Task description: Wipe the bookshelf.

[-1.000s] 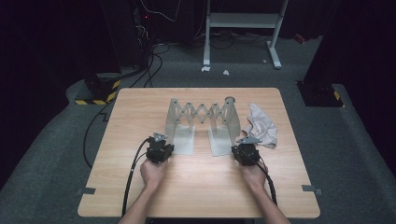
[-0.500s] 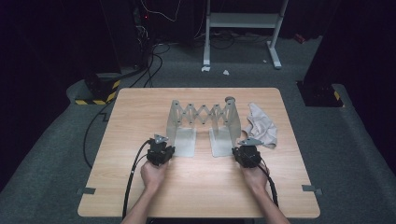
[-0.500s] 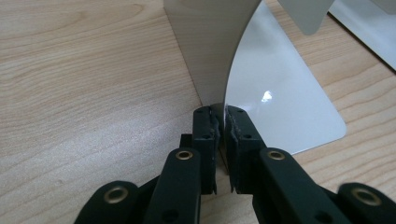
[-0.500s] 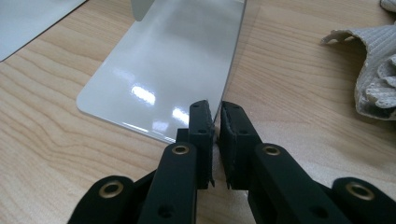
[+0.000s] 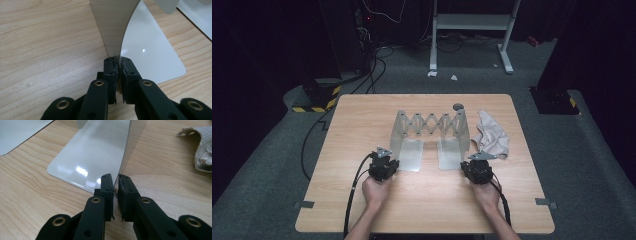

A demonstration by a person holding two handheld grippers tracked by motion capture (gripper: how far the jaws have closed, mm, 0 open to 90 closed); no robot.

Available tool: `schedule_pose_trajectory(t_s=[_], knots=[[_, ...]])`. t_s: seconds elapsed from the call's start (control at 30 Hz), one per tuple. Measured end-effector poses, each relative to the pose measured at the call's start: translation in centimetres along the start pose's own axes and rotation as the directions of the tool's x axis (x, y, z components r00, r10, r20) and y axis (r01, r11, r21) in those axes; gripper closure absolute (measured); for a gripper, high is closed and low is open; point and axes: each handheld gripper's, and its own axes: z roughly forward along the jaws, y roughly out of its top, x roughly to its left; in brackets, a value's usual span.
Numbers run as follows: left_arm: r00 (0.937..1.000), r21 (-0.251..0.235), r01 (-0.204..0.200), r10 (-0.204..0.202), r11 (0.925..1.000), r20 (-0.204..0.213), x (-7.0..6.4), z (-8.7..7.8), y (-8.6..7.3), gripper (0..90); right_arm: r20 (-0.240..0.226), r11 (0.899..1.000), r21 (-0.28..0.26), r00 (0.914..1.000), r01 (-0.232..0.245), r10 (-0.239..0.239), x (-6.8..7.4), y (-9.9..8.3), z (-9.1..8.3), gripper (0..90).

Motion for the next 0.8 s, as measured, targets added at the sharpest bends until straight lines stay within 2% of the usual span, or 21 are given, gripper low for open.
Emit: schedule_pose_trajectory(t_s=[0.23,0.27,0.33,0.37,0.43,0.47,0.53,0.63,0.67,0.7,0.77,0.8], knots=[[0.9999,-0.003,-0.012,0.012,0.9999,0.000,0.0,0.0,-0.1,83.3,-0.006,1.000,0.002,1.0000,0.005,-0.005,0.6,-0.2,-0.1,81.7],[0.9992,-0.016,-0.037,0.037,0.9992,-0.017,-0.2,0.0,-0.2,82.5,-0.012,1.000,-0.007,0.9999,0.003,-0.003,0.5,-0.3,-0.1,80.8],[0.9988,-0.028,-0.041,0.040,0.9988,-0.028,-0.3,0.1,-0.2,80.1,-0.015,1.000,-0.012,0.9999,0.008,-0.008,0.4,-0.3,-0.1,79.9],[0.9991,-0.034,-0.037,0.036,0.9987,-0.020,-0.3,0.2,-0.2,69.4,-0.009,1.000,-0.012,0.9998,0.020,-0.020,0.4,-0.3,-0.4,72.8],[0.9993,-0.046,-0.037,0.036,0.9983,-0.011,-0.4,0.3,-0.2,61.2,0.003,1.000,-0.016,0.9996,0.027,-0.027,0.1,-0.3,-1.0,70.2],[0.9987,-0.052,-0.045,0.043,0.9977,-0.027,-0.5,0.3,-0.2,61.2,0.003,1.000,-0.016,0.9996,0.027,-0.027,0.1,-0.3,-1.0,70.2],[0.9975,-0.058,-0.053,0.050,0.9969,-0.049,-0.6,0.4,-0.2,52.7,0.011,0.998,-0.058,0.9999,0.004,-0.004,-0.9,-0.3,-2.2,66.1],[0.9942,-0.061,-0.074,0.069,0.9953,-0.082,-0.6,0.8,0.0,48.6,0.020,0.997,-0.074,0.9996,-0.020,0.022,-1.7,-0.4,-2.7,62.6],[0.9936,-0.060,-0.078,0.073,0.9951,-0.087,-0.5,0.8,0.0,46.7,0.042,0.996,-0.081,0.9982,-0.039,0.043,-2.6,-0.3,-2.9,58.2],[0.9930,-0.059,-0.079,0.073,0.9951,-0.092,-0.4,0.9,0.0,46.7,0.042,0.996,-0.081,0.9982,-0.039,0.043,-2.6,-0.3,-2.9,58.2],[0.9938,-0.055,-0.070,0.065,0.9961,-0.090,-0.3,1.0,-0.1,44.7,0.079,0.993,-0.107,0.9957,-0.040,0.049,-3.7,-0.2,-3.0,54.6],[0.9936,-0.057,-0.068,0.063,0.9960,-0.094,-0.3,1.0,-0.1,43.8,0.099,0.991,-0.113,0.9921,-0.066,0.077,-4.8,0.2,-3.1,50.2]])
